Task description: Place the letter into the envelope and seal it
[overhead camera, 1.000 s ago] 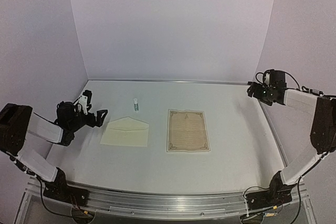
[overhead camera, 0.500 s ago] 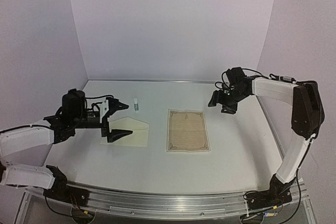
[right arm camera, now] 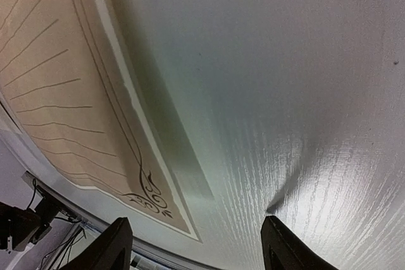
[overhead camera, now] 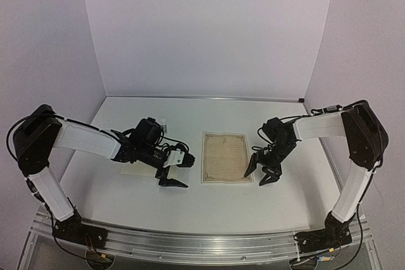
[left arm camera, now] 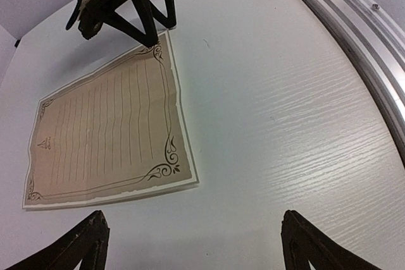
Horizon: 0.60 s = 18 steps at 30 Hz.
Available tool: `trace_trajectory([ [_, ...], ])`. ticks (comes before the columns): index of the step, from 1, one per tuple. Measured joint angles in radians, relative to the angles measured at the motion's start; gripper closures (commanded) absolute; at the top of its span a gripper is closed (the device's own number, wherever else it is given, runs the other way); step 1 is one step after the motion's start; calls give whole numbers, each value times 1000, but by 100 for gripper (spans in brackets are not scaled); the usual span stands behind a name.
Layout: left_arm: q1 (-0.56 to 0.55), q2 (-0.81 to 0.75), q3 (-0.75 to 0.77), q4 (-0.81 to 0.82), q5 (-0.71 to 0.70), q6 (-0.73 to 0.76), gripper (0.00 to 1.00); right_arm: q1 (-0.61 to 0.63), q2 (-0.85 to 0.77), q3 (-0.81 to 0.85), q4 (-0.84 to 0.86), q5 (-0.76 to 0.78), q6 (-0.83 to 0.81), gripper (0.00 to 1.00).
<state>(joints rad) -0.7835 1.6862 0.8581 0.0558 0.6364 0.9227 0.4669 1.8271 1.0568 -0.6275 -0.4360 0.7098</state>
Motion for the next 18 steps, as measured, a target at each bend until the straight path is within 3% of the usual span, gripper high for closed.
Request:
trace_trajectory([
  [4,-21,99,67,19,-2,24,10,-8,0,-33,55,-58,28,35],
  [11,-36,126,71,61,0,59,10,-11,-2,-88,193,-131,79,45],
  [16,-39,137,71,68,15,72,10,-24,-2,-127,306,-159,104,54],
  [18,-39,137,71,69,19,73,10,-32,-2,-144,350,-172,114,63],
])
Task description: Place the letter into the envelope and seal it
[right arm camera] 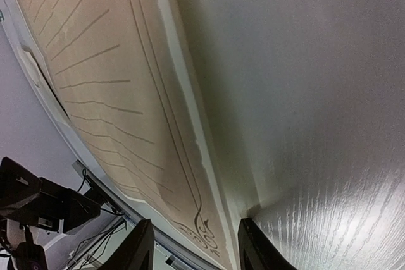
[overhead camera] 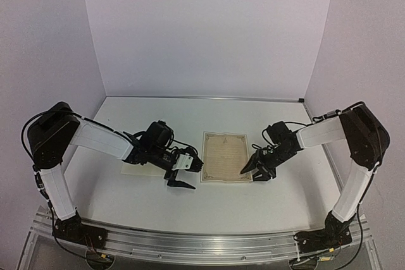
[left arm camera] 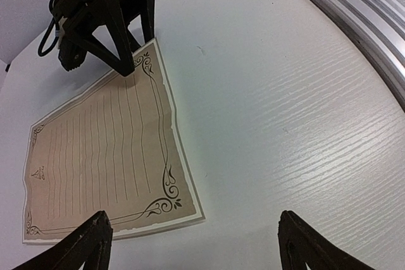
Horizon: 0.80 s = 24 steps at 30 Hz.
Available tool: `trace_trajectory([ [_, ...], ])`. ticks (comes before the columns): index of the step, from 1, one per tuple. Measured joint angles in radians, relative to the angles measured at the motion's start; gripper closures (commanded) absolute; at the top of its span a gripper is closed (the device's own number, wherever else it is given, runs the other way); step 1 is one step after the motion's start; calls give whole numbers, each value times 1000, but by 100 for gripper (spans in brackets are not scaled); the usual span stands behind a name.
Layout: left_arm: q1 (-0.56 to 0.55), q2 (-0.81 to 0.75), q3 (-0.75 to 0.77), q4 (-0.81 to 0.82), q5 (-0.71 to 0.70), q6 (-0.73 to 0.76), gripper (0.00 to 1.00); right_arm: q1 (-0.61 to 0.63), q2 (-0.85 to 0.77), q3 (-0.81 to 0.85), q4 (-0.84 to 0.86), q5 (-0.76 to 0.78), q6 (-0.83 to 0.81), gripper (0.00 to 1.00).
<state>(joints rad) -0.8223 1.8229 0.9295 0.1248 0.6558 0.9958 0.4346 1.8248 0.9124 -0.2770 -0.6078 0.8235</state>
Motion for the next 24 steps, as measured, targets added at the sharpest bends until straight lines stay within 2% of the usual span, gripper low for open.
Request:
trace_trajectory([
  [1,0,0,0,0,1,0,10,-4,0,-7,19,-4,5,66],
  [6,-1,0,0,0,7,1,11,-16,6,-31,78,11,16,100],
  [10,-5,0,0,-1,5,-2,12,-20,10,-48,93,12,23,100],
  [14,-18,4,5,11,-21,-9,6,-21,9,-50,95,-20,45,100],
  [17,-30,9,6,39,-56,-2,2,-21,2,-49,95,-75,84,100],
  [24,-37,12,6,78,-114,68,2,-21,-60,-13,93,-207,197,100],
])
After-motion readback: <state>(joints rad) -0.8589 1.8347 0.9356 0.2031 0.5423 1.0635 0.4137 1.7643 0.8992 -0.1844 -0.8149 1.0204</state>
